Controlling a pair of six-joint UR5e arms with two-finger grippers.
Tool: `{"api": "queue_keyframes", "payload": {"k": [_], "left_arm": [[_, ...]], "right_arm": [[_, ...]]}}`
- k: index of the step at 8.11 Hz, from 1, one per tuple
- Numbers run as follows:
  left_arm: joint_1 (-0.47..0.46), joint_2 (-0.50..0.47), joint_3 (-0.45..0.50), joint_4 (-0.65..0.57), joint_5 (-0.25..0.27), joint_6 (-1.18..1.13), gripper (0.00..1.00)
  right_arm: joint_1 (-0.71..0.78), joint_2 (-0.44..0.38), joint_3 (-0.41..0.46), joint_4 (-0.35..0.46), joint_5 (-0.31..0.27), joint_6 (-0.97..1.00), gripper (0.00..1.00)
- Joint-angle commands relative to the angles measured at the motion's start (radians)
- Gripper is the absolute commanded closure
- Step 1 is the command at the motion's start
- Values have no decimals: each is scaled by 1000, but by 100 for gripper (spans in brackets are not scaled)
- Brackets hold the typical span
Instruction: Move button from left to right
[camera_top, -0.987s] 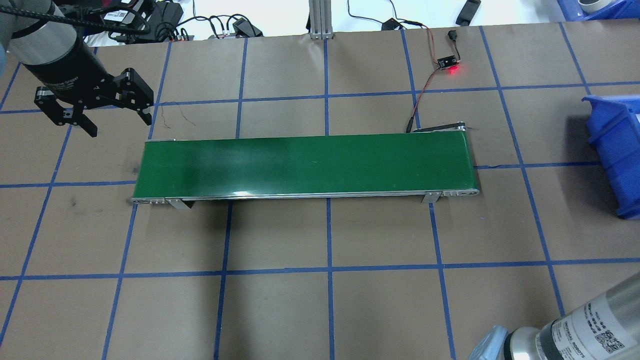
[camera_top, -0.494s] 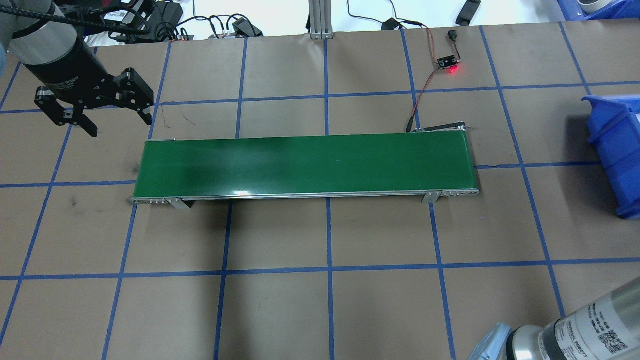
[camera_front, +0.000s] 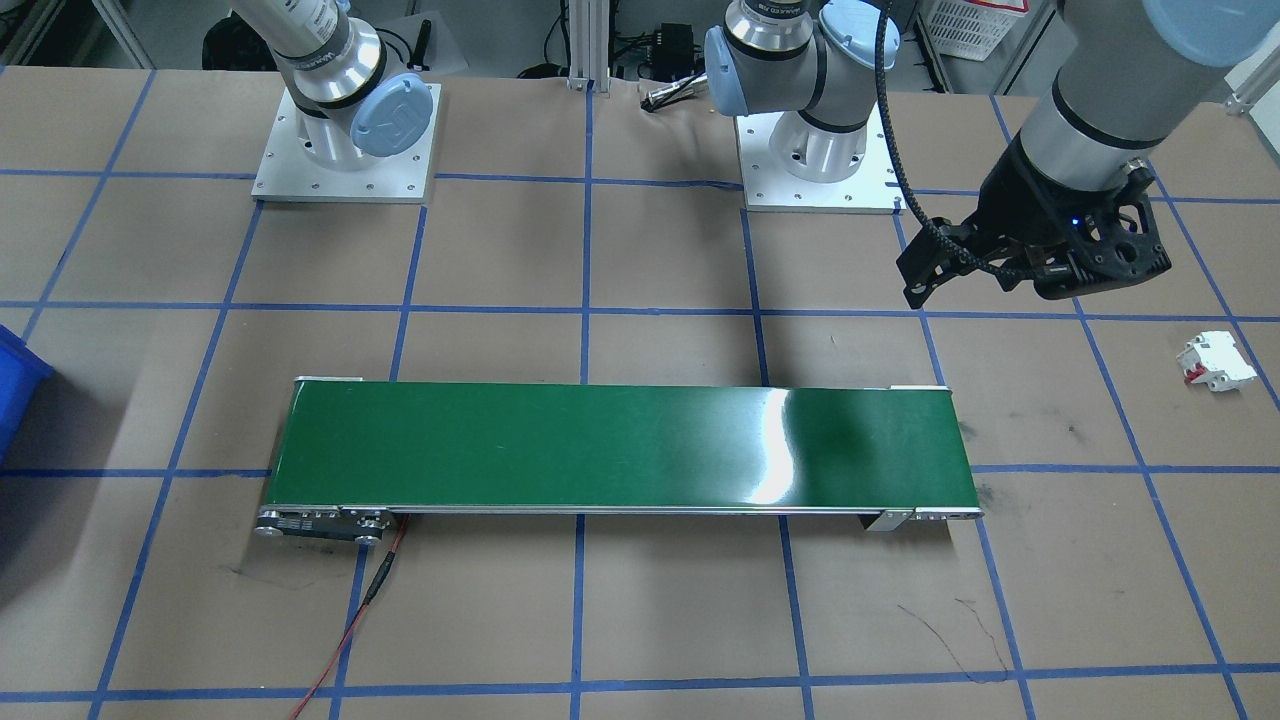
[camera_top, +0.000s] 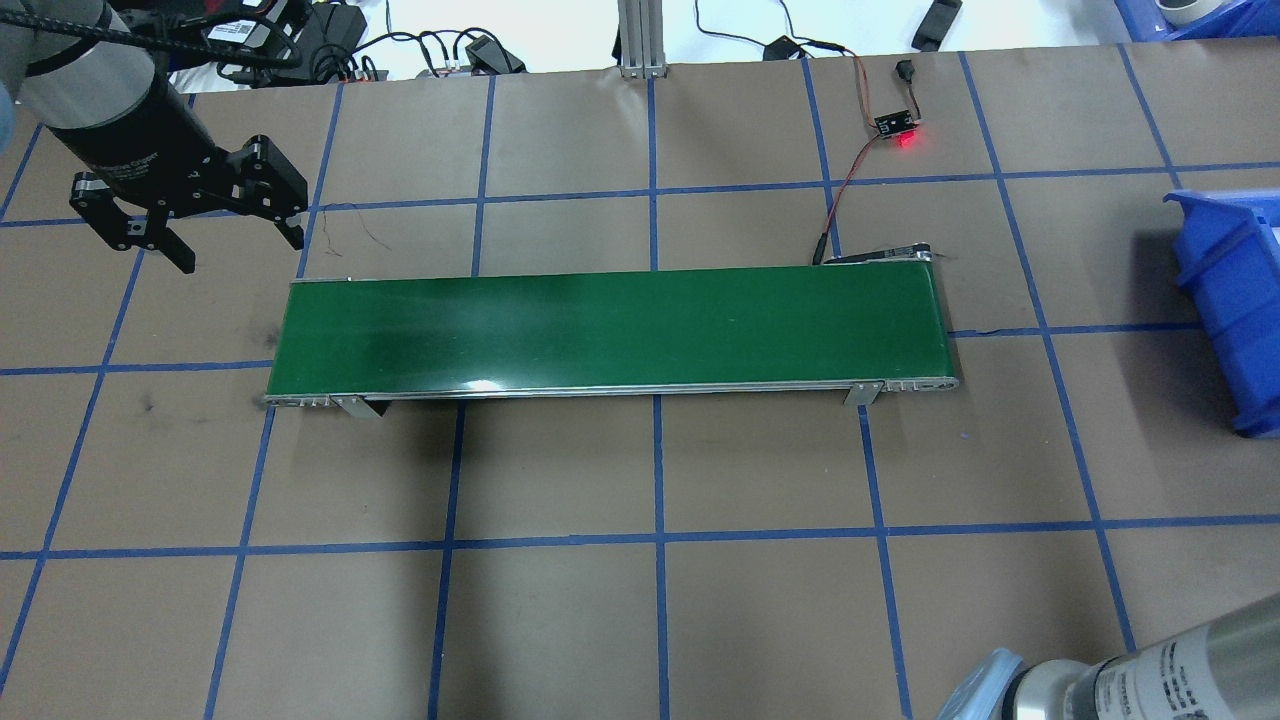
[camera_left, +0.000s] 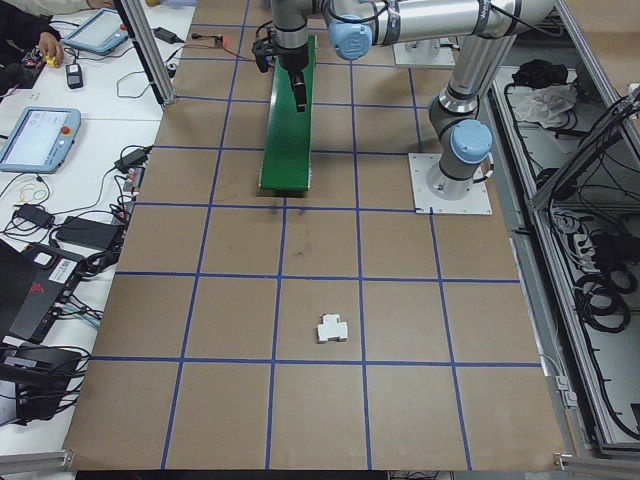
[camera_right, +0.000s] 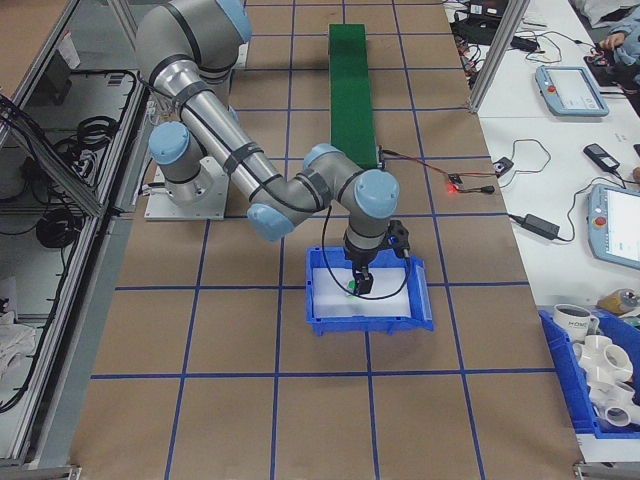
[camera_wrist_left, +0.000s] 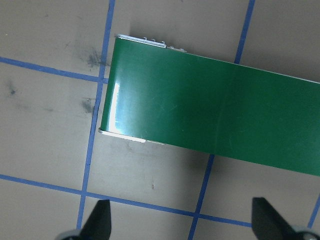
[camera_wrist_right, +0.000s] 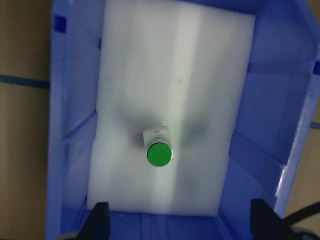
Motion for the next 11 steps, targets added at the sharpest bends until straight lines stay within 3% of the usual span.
{"api": "queue_keyframes", "payload": {"k": [1, 3, 4, 7, 9, 11], "left_arm": [[-2, -3, -1, 0, 60, -1, 0], [-18, -11, 5, 26, 67, -11, 0], [-41, -11, 9, 26, 67, -13, 0], [-124, -25, 12, 55, 49, -76, 0], [-149, -26, 11, 57, 50, -80, 0], [-147, -20, 3, 55, 56, -79, 0]], "right_arm": [[156, -168, -4, 163, 19, 207, 0], [342, -261, -1, 266, 41, 399, 0], [432, -296, -1, 294, 79, 529, 0], [607, -337, 0, 301, 130, 784, 0], [806, -355, 3, 304, 78, 1023, 0], [890, -342, 8, 304, 73, 1122, 0]]}}
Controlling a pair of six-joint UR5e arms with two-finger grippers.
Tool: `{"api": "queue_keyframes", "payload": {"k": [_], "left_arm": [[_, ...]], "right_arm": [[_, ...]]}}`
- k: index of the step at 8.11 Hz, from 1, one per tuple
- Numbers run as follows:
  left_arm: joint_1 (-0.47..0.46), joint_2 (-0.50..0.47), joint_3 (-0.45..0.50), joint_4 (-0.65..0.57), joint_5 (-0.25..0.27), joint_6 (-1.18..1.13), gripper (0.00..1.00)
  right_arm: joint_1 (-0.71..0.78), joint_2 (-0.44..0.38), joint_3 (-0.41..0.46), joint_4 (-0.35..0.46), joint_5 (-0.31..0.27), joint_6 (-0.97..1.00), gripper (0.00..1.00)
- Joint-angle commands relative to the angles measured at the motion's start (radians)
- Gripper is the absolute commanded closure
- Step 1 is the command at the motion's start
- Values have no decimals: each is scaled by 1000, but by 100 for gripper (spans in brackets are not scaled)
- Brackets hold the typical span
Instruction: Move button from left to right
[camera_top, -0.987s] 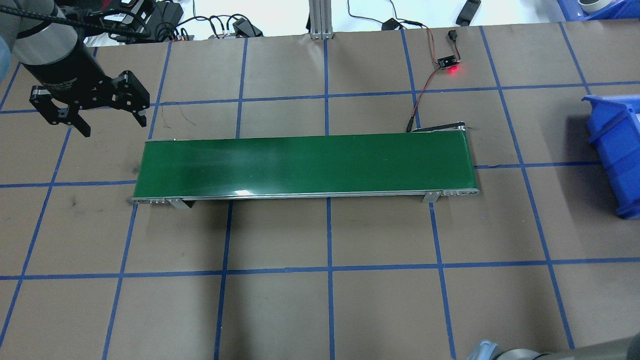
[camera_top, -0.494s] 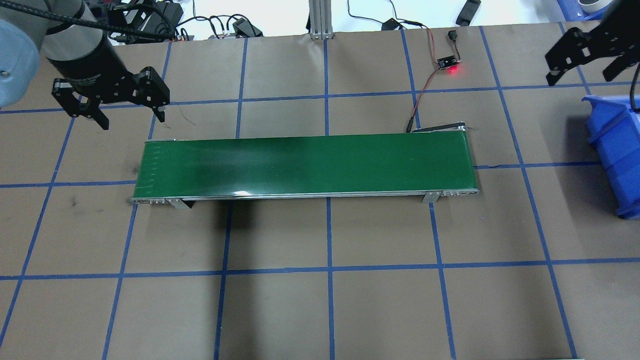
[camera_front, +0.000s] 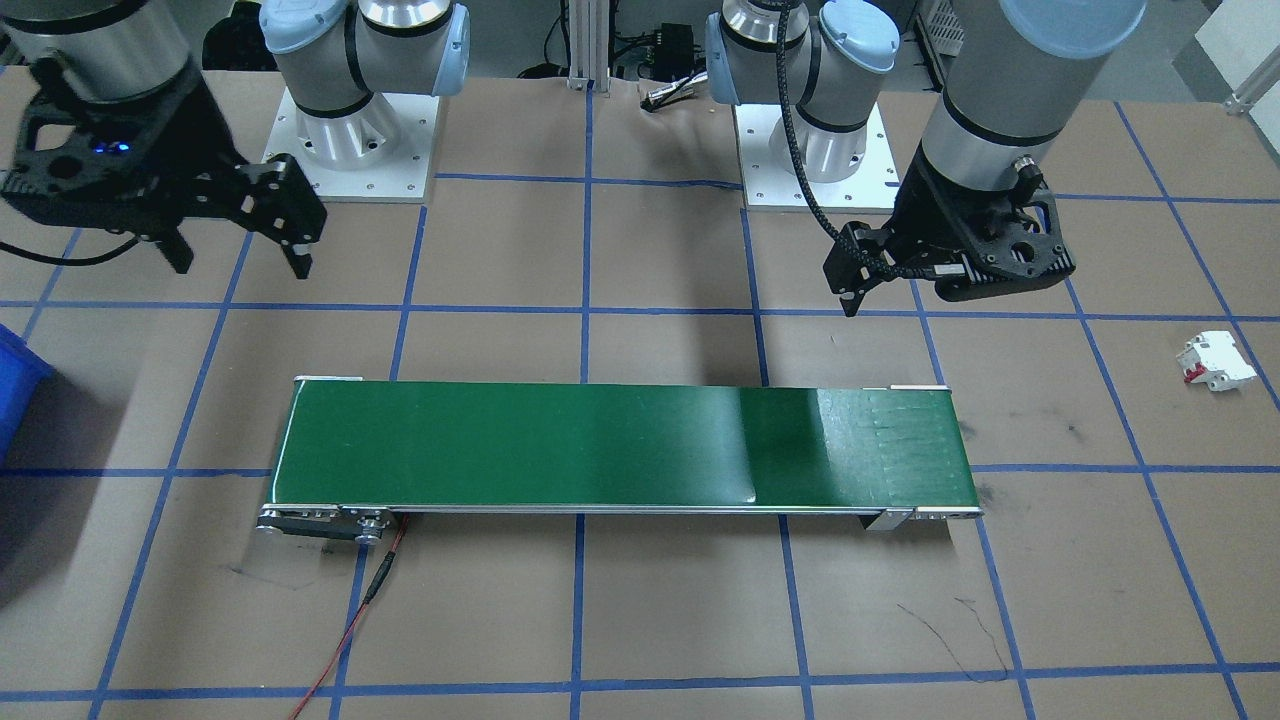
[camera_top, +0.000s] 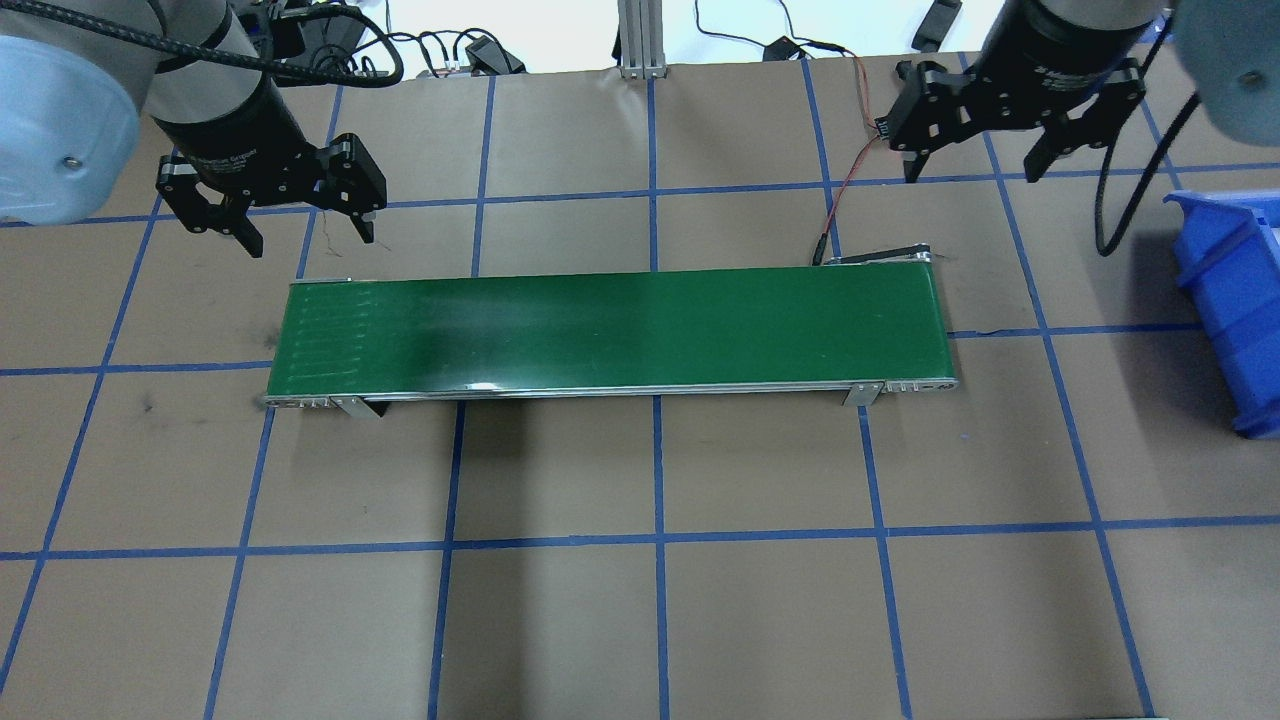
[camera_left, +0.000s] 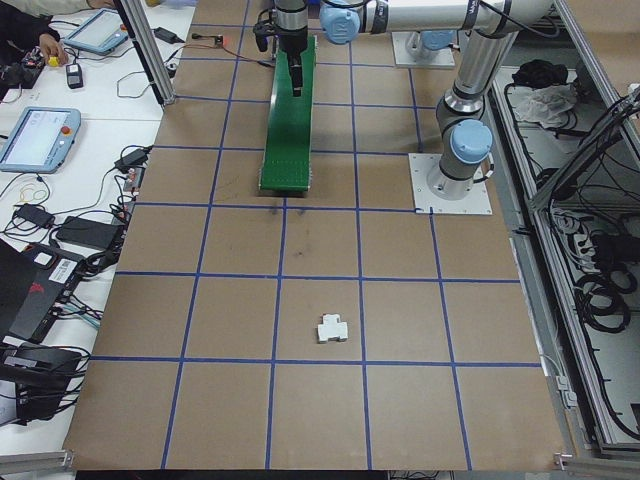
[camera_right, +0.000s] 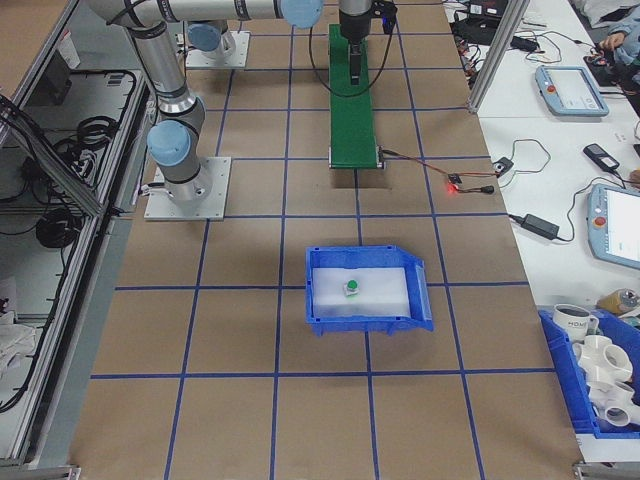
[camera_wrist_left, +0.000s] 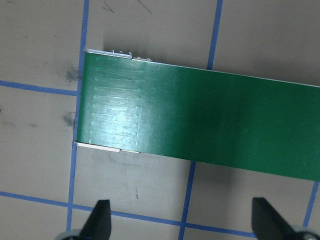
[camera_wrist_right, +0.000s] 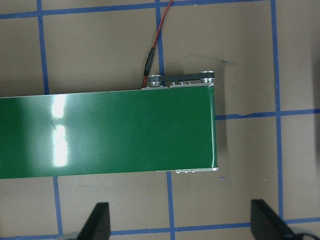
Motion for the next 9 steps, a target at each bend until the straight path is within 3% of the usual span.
{"api": "queue_keyframes", "payload": {"k": [1, 9], "left_arm": [[-3, 5, -9, 0, 10, 1, 0], [6, 2, -1, 0, -6, 20, 0]], "right_arm": [[87, 6, 8, 4, -13, 91, 0], [87, 8, 14, -13, -10, 78, 0]]}}
